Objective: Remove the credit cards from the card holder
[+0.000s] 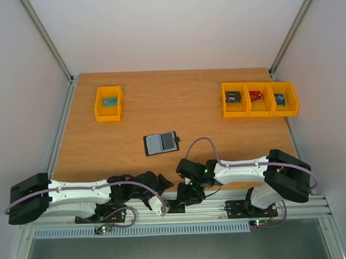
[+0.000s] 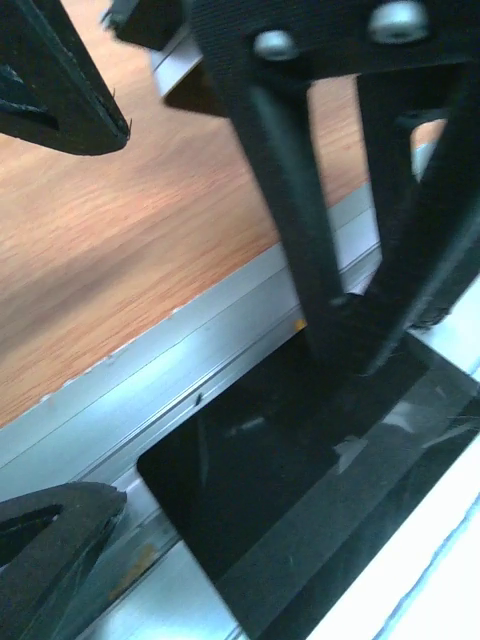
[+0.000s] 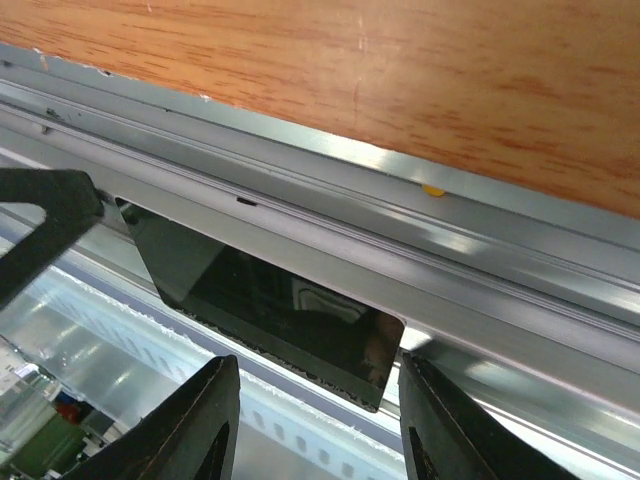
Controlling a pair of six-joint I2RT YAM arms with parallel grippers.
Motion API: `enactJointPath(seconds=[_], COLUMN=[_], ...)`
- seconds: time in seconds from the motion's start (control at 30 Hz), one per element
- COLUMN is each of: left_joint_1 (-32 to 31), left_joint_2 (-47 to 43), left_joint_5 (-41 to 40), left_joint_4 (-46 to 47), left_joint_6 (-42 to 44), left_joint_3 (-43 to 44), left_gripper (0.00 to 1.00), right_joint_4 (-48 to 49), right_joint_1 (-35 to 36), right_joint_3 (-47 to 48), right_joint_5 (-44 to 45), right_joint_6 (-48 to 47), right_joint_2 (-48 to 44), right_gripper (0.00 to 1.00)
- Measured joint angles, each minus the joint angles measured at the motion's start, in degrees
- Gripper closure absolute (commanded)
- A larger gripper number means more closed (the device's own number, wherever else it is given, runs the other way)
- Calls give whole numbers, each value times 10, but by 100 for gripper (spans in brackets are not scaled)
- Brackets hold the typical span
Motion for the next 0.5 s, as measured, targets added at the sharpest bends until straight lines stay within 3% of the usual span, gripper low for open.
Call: enactJointPath(seconds=[0.17, 0.5], left_joint_1=[-33, -37], left_joint_2=[15, 26], left_joint_5=[-30, -37], left_joint_4=[55, 64], left_joint_6=[16, 17], left_joint_3=[-9, -9], left_gripper=[8, 8], right_joint_4=[7, 13], right_joint_1=[1, 0], right_joint_3=[0, -1], right_joint_5=[-1, -1], right_joint_6=[5, 35], right_joint_2=[2, 2], right_gripper=[56, 55])
